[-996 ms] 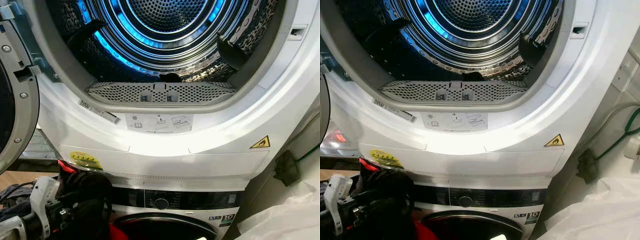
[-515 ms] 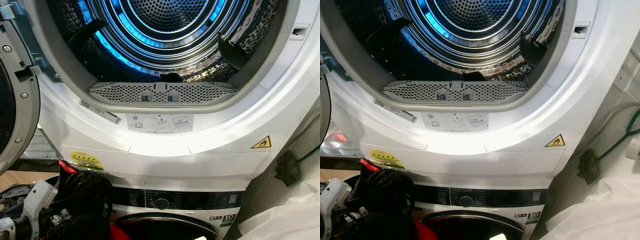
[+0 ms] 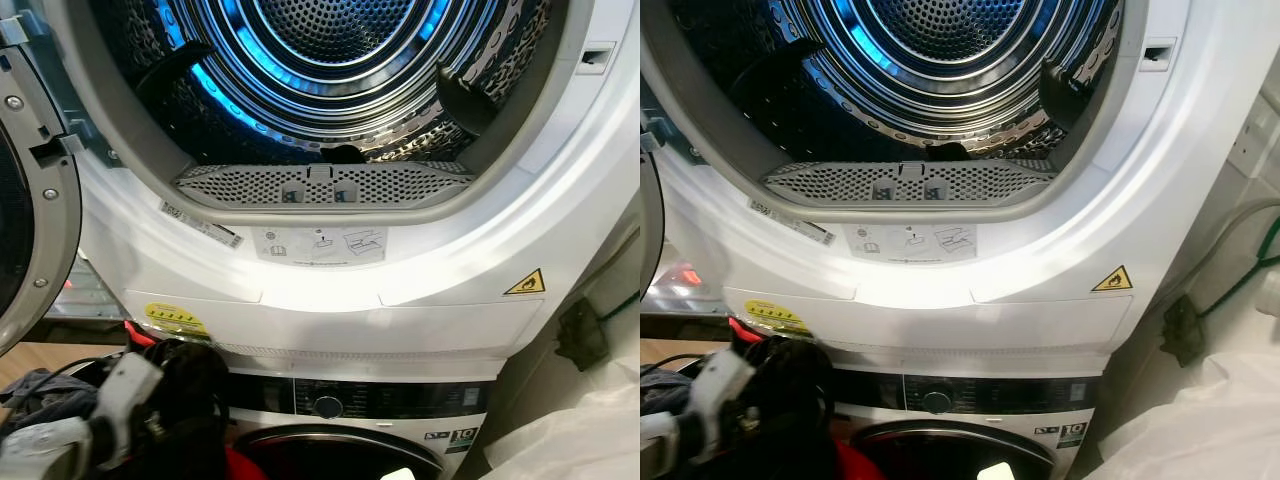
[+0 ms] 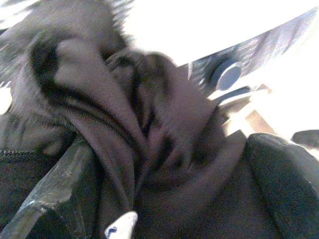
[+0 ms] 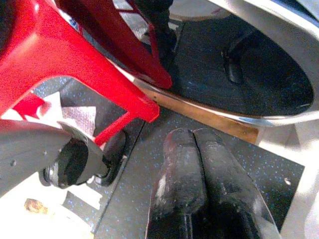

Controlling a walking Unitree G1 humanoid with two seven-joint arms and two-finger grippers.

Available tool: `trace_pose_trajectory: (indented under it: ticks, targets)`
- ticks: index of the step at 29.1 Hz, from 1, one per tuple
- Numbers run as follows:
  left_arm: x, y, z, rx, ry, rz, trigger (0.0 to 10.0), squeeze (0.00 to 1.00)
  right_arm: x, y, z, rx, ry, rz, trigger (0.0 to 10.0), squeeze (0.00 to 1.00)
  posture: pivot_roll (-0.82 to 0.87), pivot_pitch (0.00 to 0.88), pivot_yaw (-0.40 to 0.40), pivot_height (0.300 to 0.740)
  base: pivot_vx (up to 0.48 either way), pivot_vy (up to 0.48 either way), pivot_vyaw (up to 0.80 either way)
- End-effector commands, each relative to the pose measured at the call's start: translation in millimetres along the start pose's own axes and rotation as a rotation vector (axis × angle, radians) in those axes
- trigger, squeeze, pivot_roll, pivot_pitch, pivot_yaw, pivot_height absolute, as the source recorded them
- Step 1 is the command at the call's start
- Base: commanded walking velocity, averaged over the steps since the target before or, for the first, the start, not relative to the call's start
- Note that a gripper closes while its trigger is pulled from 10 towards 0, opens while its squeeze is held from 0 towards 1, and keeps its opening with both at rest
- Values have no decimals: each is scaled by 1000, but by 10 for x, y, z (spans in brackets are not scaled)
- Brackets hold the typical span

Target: Clothes washing

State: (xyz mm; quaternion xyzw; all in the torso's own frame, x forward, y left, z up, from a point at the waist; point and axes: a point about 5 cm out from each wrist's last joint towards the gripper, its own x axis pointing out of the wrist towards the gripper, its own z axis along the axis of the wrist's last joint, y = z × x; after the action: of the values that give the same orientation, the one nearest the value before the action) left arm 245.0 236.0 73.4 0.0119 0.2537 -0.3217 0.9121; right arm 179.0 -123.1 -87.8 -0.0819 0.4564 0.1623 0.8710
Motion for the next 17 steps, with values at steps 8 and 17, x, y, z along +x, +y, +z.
trace_pose_trajectory:
  ticks: [8, 17]
  targets:
    - [200, 189, -14, 123, 108, 195, 10000, 0, -4, 5, -32, 34, 7, -10, 10000, 0, 75, 0, 97, 740, 0, 0, 0]
    - [-108, 229, -265, 68, 123, 336, 10000, 0, -14, 0, -71, 20, 14, -3, 10000, 0, 102, 0, 82, 740, 0, 0, 0]
